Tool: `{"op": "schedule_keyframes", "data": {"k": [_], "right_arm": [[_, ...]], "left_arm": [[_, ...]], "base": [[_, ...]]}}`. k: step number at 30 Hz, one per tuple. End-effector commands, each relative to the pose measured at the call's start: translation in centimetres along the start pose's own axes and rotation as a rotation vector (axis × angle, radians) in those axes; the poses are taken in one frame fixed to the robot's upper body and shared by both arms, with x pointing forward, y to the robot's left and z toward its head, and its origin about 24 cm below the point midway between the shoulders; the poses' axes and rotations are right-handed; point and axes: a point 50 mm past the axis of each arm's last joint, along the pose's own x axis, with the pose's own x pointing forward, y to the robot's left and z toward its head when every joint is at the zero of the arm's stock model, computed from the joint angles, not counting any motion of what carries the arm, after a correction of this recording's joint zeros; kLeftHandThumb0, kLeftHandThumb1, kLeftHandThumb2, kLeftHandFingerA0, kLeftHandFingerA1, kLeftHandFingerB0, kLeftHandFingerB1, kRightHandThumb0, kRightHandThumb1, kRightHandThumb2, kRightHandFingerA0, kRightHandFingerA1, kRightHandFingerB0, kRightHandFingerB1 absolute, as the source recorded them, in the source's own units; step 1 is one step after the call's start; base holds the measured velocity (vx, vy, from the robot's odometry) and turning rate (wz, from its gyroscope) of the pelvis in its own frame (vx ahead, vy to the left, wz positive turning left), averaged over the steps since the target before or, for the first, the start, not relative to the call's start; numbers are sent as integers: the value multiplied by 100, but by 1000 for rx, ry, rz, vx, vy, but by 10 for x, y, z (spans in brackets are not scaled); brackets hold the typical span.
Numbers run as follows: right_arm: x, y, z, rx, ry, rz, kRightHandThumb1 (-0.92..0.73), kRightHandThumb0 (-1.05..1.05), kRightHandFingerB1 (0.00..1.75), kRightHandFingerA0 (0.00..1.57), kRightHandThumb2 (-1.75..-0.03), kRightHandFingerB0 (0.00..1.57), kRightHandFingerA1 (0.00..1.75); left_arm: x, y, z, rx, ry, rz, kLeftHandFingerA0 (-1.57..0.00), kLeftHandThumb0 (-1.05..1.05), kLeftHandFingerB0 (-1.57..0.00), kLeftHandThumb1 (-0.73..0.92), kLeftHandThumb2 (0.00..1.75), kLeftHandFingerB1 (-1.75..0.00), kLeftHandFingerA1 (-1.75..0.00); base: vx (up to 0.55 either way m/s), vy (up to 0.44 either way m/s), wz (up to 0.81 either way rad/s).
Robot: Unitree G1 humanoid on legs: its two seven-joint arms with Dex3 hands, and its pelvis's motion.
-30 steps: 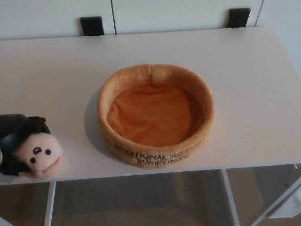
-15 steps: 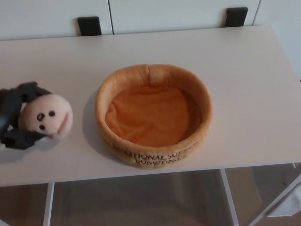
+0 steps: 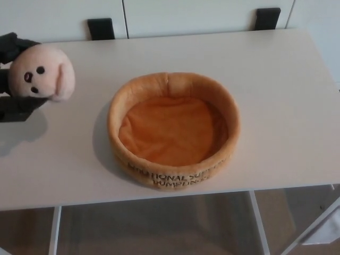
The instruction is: The robot walks towards a table in front, picks a dumpling toy with left hand and puts it in an orange round plate
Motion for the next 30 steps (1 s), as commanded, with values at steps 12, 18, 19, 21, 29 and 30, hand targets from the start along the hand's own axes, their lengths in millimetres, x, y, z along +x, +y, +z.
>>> {"op": "schedule_keyframes", "data": {"k": [12,18,19,21,29,30], "right_arm": [[0,-10,3,3,-17,-19,-54,-12,43,64,-57,55,46],[1,-7,9,-9,-26,-19,-54,-11,43,67,-56,57,47],[1,-8,9,-12,-29,-17,-54,-11,43,66,-57,57,47],[1,-7,9,-14,-29,-13,-54,-12,42,66,-57,56,47],[3,-7,17,-16,-52,-11,-54,-11,42,64,-56,55,46],[3,-7,16,-10,-49,-11,-55,-12,42,64,-56,54,46]], "left_arm": [[15,-31,83,117,-200,-112,-114,-6,-88,75,62,-74,-104],[27,-58,108,206,-235,-180,-113,-8,-87,74,63,-72,-102],[28,-65,112,222,-238,-199,-111,-8,-86,74,63,-71,-101],[29,-72,113,243,-238,-218,-113,-6,-86,74,62,-68,-101],[36,-105,106,357,-206,-316,-111,-11,-87,77,62,-69,-100],[36,-113,101,381,-188,-354,-110,-12,-86,79,63,-71,-107]], "base": [[0,0,0],[0,0,0],[0,0,0],[0,0,0],[0,0,0],[0,0,0]]}}
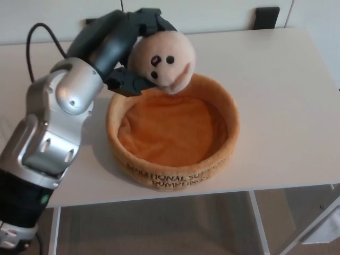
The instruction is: The robot walks towards a table in front, picks a dumpling toy with left hand and puts it in an orange round plate
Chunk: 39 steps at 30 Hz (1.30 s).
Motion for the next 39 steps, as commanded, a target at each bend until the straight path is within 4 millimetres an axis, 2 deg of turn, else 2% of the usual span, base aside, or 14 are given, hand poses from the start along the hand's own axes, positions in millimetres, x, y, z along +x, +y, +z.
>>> {"op": "schedule_keyframes", "data": {"k": [1,5,10,11,12,13,15,19,26,31,33,37,38,39], "right_arm": [[0,-7,3,-1,-7,-12,-55,-12,42,64,-56,54,46],[1,-7,5,-17,-19,-11,-54,-12,42,67,-56,55,47],[1,-9,9,-13,-26,-7,-55,-11,42,61,-57,53,46],[1,-10,10,-15,-34,-8,-55,-11,42,63,-57,54,46],[1,-10,11,-15,-36,-9,-55,-11,42,63,-57,54,46],[1,-11,10,-15,-38,-9,-55,-10,42,64,-56,54,46],[1,-11,10,-15,-41,-9,-55,-10,42,64,-56,54,46],[2,-10,12,-27,-41,-10,-54,-11,42,64,-56,54,46],[2,-9,12,-34,-31,-6,-55,-11,42,63,-56,53,46],[2,-10,15,-37,-40,-6,-54,-11,42,65,-56,54,47],[2,-10,15,-31,-44,-1,-54,-11,42,65,-56,54,47],[2,-9,14,-41,-37,-1,-54,-11,42,66,-56,55,47],[3,-8,14,-42,-38,2,-54,-9,42,65,-56,54,47],[2,-7,14,-42,-42,4,-54,-9,42,65,-56,54,47]], "left_arm": [[6,-20,-10,94,75,-85,-110,-12,-86,79,63,-71,-107],[8,-33,-16,122,110,-168,-115,-12,-87,74,61,-65,-107],[6,-43,-26,140,157,-265,-101,-20,-63,65,60,-43,-64],[6,-43,-28,213,169,-329,-80,-40,-27,54,56,-31,-52],[6,-43,-29,234,173,-346,-80,-40,-27,54,56,-31,-52],[5,-44,-30,255,183,-371,-6,-66,-10,42,73,-24,-41],[4,-44,-31,269,194,-394,-6,-66,-10,42,73,-24,-41],[4,-40,-31,337,222,-449,0,-89,0,51,88,0,-2],[3,-38,-29,356,225,-490,0,-91,0,53,97,-5,-12],[1,-38,-27,354,211,-473,-5,-101,0,60,88,-4,-18],[-1,-37,-27,350,195,-458,0,-101,0,81,65,-9,-25],[-5,-35,-25,338,174,-431,0,-99,0,87,72,-9,-23],[-7,-31,-23,322,154,-410,0,-92,0,76,114,-9,-22],[-9,-29,-21,315,142,-398,0,-92,0,76,114,-9,-22]], "base": [[0,0,0],[0,0,0],[0,0,0],[0,0,0],[0,0,0],[0,0,0],[0,0,0],[0,0,0],[0,0,0],[0,0,0],[0,0,0],[0,0,0],[0,0,0],[0,0,0]]}}
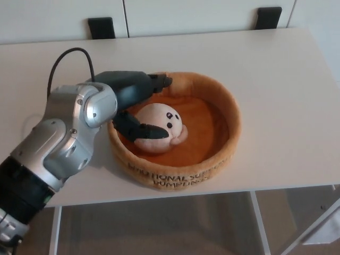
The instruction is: The robot walks towards a table in front, picks a dumpling toy with left hand and puts it in an orange round plate
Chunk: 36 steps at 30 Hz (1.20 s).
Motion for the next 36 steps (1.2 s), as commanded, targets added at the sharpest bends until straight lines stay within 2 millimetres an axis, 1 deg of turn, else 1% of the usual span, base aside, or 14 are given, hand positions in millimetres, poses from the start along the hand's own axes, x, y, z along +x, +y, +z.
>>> {"op": "schedule_keyframes", "data": {"k": [1,3,7,13,15,16,17,18,20,25,26,27,32,36], "right_arm": [[-1,-7,-1,-16,0,-6,-55,-9,42,63,-56,54,46],[-1,-7,-2,-14,4,-5,-54,-10,42,65,-56,54,46],[-1,-8,-1,-29,9,-4,-54,-11,42,63,-56,54,46],[-3,-11,-8,-45,23,-2,-54,-12,42,64,-56,53,46],[-4,-12,-9,-46,21,-1,-55,-11,42,64,-56,54,46],[-4,-12,-9,-45,20,-2,-55,-9,42,64,-56,55,46],[-4,-11,-9,-44,20,-2,-55,-9,42,64,-56,55,46],[-4,-11,-9,-49,24,-1,-55,-10,42,64,-56,55,46],[-4,-10,-10,-56,28,1,-55,-10,42,64,-56,55,46],[-5,-9,-17,-67,62,1,-55,-10,42,65,-56,55,46],[-5,-8,-18,-75,68,2,-56,-10,42,64,-57,54,46],[-7,-5,-23,-86,82,6,-56,-11,42,65,-57,55,46],[-11,0,-35,-93,113,25,-57,-8,42,65,-57,54,46],[-12,-2,-37,-91,118,22,-56,-8,42,65,-56,54,47]], "left_arm": [[-20,11,-3,-22,-35,98,0,-89,0,75,114,-12,-21],[-33,19,1,-43,-77,167,-1,-90,0,92,71,-10,-26],[-64,33,12,-83,-185,296,0,-86,0,70,113,-15,-30],[-131,51,20,-101,-352,489,-7,-93,-10,70,107,-14,-42],[-151,50,17,-142,-404,533,-14,-85,-7,78,66,-21,-35],[-173,44,12,-179,-435,552,-3,-39,0,35,100,-47,-49],[-184,40,10,-192,-442,551,-3,-39,0,35,100,-47,-49],[-195,32,8,-202,-443,537,-27,-85,-19,76,64,-28,-37],[-205,25,7,-207,-440,518,-27,-85,-19,76,64,-28,-37],[-225,-23,1,-320,-431,334,-33,-79,-25,69,61,-30,-40],[-224,-43,-7,-416,-436,241,-24,-85,-13,65,97,-40,-49],[-226,-81,-21,-606,-415,89,-31,-76,-17,88,67,-27,-44],[-245,-182,-60,-945,-105,-147,-39,-66,-28,92,75,-33,-44],[-255,-218,-74,-929,45,-147,-39,-72,-26,92,71,-31,-42]], "base": [[0,0,0],[0,0,0],[0,0,0],[0,0,0],[0,0,0],[0,0,0],[0,0,0],[0,0,0],[0,0,0],[0,0,0],[0,0,0],[0,0,0],[0,0,0],[0,0,0]]}}
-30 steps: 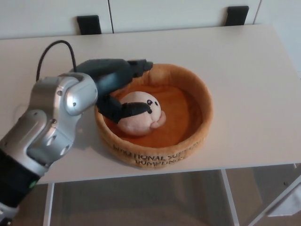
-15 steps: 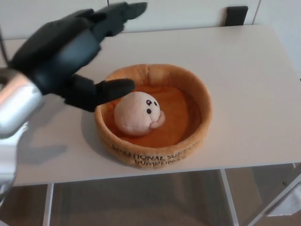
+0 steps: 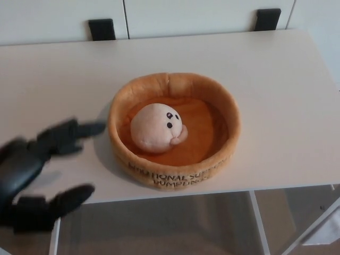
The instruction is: The robot walks towards a table in front, picks a dumpling toy with left hand and puts it in an orange round plate
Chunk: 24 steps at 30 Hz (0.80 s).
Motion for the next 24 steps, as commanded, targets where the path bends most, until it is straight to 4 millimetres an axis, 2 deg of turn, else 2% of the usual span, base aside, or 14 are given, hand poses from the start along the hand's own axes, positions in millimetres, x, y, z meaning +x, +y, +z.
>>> {"op": "schedule_keyframes", "data": {"k": [1,4,5,6,7,9,10,11,13,16,21,22,23,24], "right_arm": [[-8,-7,-27,-44,90,-12,-56,-8,42,63,-56,55,46],[-8,-6,-26,-41,91,-12,-56,-8,42,64,-56,55,46],[-7,-5,-25,-46,87,-9,-56,-8,42,66,-56,54,47],[-7,-5,-24,-49,84,-7,-56,-8,42,66,-56,54,47],[-7,-5,-22,-50,74,-4,-58,-6,43,66,-57,55,47],[-7,-5,-22,-47,65,-3,-58,-6,43,66,-57,55,47],[-7,-6,-21,-46,64,-2,-58,-6,42,64,-57,54,46],[-6,-7,-21,-47,66,-7,-57,-8,43,65,-57,55,46],[-6,-7,-20,-49,70,-12,-57,-8,43,65,-57,55,46],[-6,-8,-21,-56,74,-18,-57,-10,43,66,-57,56,46],[-5,-6,-17,-79,68,-10,-57,-9,42,65,-57,55,46],[-4,-3,-15,-84,63,-3,-57,-9,43,66,-57,57,46],[-4,-3,-15,-85,61,-2,-57,-9,43,66,-57,57,46],[-3,1,-15,-84,69,3,-57,-9,43,66,-57,57,47]], "left_arm": [[-134,-119,-114,-328,423,-326,-25,-77,-16,82,101,-41,-47],[-149,-132,-136,-245,581,-372,-33,-77,-13,79,103,-40,-50],[-153,-133,-144,-185,648,-392,-50,-78,-24,92,71,-32,-42],[-155,-134,-149,-142,686,-405,-50,-78,-24,92,71,-32,-42],[-160,-134,-159,-31,779,-479,-57,-72,-26,92,70,-31,-43],[-163,-134,-166,60,847,-548,-57,-72,-26,92,70,-31,-43],[-164,-136,-175,72,914,-629,-39,-45,-26,85,65,-33,-40],[-167,-140,-190,84,1006,-748,-31,-48,-24,68,95,-47,-51],[-170,-143,-198,112,1050,-809,-31,-48,-24,68,95,-47,-51],[-175,-150,-215,-13,1138,-819,-32,-49,-26,64,92,-48,-53],[-173,-158,-234,-30,1185,-804,-31,-50,-21,63,92,-45,-51],[-169,-160,-241,-79,1210,-694,-29,-41,-22,76,63,-30,-34],[-168,-161,-243,-93,1217,-665,-29,-41,-22,76,63,-30,-34],[-163,-160,-249,-162,1244,-538,-33,-41,-23,75,63,-30,-35]], "base": [[0,0,0],[0,0,0],[0,0,0],[0,0,0],[0,0,0],[0,0,0],[0,0,0],[0,0,0],[0,0,0],[0,0,0],[0,0,0],[0,0,0],[0,0,0],[0,0,0]]}}
